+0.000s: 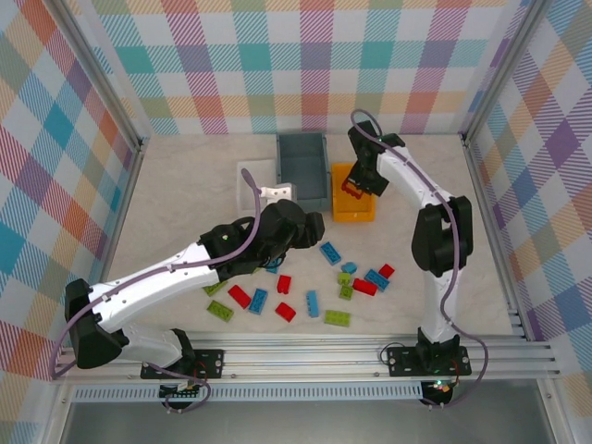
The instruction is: Sort the legos into containers by color
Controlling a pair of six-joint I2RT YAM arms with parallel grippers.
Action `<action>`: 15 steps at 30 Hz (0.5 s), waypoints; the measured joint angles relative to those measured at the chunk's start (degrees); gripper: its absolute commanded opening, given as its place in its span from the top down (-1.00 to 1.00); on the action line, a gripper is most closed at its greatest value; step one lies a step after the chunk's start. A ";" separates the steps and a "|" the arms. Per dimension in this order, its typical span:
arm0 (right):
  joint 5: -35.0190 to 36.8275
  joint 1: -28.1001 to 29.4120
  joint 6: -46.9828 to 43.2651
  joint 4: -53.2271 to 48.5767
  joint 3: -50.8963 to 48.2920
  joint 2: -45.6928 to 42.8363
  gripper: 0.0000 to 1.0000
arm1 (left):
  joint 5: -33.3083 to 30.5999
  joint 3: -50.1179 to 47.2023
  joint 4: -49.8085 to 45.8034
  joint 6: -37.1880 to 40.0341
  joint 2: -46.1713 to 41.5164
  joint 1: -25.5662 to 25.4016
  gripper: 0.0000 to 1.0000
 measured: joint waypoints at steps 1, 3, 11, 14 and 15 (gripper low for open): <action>0.13 0.00 0.26 -0.76 1.64 1.25 1.00 | 0.00 0.00 0.00 0.00 0.00 0.00 -0.40; 0.04 0.00 0.55 -1.77 3.87 3.48 1.00 | 0.00 0.00 -0.02 0.04 -0.02 0.00 -0.40; -1.05 0.04 -0.22 -4.17 6.21 7.10 0.36 | -0.02 -0.02 -0.85 0.63 -0.02 0.00 -0.40; -0.98 0.37 -0.83 -4.28 6.64 6.78 0.26 | -0.50 -0.48 -2.29 0.50 -0.26 0.00 -0.40; -0.94 0.55 -1.05 -4.31 6.64 6.47 0.26 | -0.85 -0.83 -3.04 0.33 -0.50 0.00 -0.40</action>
